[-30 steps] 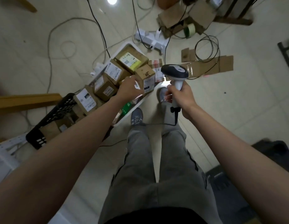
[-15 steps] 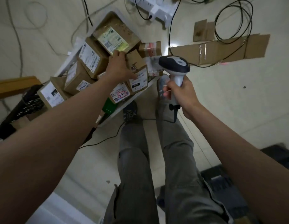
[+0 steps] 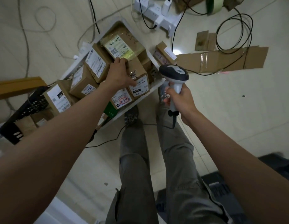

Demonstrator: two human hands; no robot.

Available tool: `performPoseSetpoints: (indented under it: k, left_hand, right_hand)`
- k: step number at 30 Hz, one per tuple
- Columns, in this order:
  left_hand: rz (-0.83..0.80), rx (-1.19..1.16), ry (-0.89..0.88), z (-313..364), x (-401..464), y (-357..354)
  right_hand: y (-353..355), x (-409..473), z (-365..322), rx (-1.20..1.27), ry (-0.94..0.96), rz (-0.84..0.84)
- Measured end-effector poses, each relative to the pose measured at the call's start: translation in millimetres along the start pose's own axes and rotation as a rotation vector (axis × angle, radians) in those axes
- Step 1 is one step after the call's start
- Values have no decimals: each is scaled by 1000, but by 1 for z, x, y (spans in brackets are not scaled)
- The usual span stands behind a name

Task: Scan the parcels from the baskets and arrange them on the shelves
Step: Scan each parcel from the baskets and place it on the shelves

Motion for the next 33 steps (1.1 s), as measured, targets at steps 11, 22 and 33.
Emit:
performPoseSetpoints:
  k: [11, 22, 33]
  left_hand:
    - [91, -272, 36, 3, -27, 39]
    - [243, -756, 249, -31, -131, 119]
    - [415, -1185, 500, -125, -292, 190]
  right_hand:
    - [5, -17, -17, 30, 21, 23]
    - [21, -107, -115, -37, 193, -95]
    - [-23, -262, -203, -251, 527, -337]
Point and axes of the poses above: each hand's wrist, its own x-axis towards the middle knuckle, its own y-axis out of the back of the hand, z = x × y, the point moved 8 cm from there along x, towards the middle knuckle, and after that the axes turned 10 degrees about z, right-handed, at the moved point
